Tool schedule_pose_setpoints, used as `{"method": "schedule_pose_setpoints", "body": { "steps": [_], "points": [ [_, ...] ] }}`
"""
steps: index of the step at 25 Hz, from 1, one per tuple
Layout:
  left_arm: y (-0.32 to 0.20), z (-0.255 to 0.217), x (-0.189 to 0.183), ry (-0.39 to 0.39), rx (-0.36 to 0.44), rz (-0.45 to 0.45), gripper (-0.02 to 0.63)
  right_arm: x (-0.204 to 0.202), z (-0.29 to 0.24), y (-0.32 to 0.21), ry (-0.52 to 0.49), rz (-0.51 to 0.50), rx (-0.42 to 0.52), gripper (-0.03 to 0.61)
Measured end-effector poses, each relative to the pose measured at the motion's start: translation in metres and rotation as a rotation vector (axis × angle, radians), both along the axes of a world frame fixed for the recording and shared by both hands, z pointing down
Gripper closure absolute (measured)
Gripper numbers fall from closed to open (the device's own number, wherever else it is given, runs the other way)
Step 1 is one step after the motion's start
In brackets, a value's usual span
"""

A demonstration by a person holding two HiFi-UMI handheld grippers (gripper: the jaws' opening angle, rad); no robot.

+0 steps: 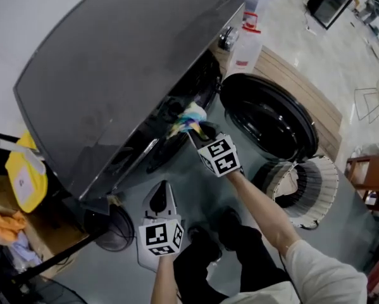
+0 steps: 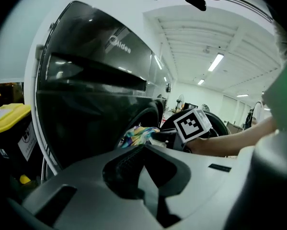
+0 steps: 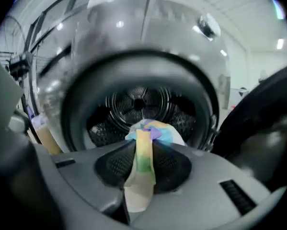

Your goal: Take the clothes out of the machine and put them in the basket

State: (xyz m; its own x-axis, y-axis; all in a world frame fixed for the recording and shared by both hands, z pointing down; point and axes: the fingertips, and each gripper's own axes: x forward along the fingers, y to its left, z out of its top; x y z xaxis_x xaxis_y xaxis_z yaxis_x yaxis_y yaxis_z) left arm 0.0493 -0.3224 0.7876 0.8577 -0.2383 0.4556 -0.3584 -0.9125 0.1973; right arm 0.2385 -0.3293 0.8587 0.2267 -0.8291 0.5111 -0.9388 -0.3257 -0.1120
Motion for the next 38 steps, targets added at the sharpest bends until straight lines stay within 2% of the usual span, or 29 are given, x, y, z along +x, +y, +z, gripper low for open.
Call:
{"method": "schedule_pose_setpoints", "body": {
  "steps": [5,10,15,21,31,38],
  "points": [
    [0.004,-0.072,0.009,0.021,-0.010,-0.009,0.595,-0.006,-0.092,0.024,0.007,0.016,0.046,0.479],
    [0.006,-0.133,0.015,0.049,-0.001,-0.027,0.595,-0.019,-0.157,0.059,0.030,0.008,0.037,0.479],
    [0.004,-0.193,0.016,0.079,0.012,-0.044,0.595,-0.028,-0.219,0.106,0.029,0.062,0.042,0.479],
    [0.019,-0.271,0.006,0.106,0.045,-0.046,0.595,-0.041,-0.321,0.151,0.060,0.114,0.112,0.479],
    [0.075,-0.372,0.009,0.127,0.102,0.056,0.595,-0.073,-0.456,0.213,0.185,0.134,0.201,0.477],
    [0.121,-0.416,0.022,0.155,0.149,0.174,0.595,-0.094,-0.492,0.277,0.221,0.203,0.189,0.477]
  ]
}}
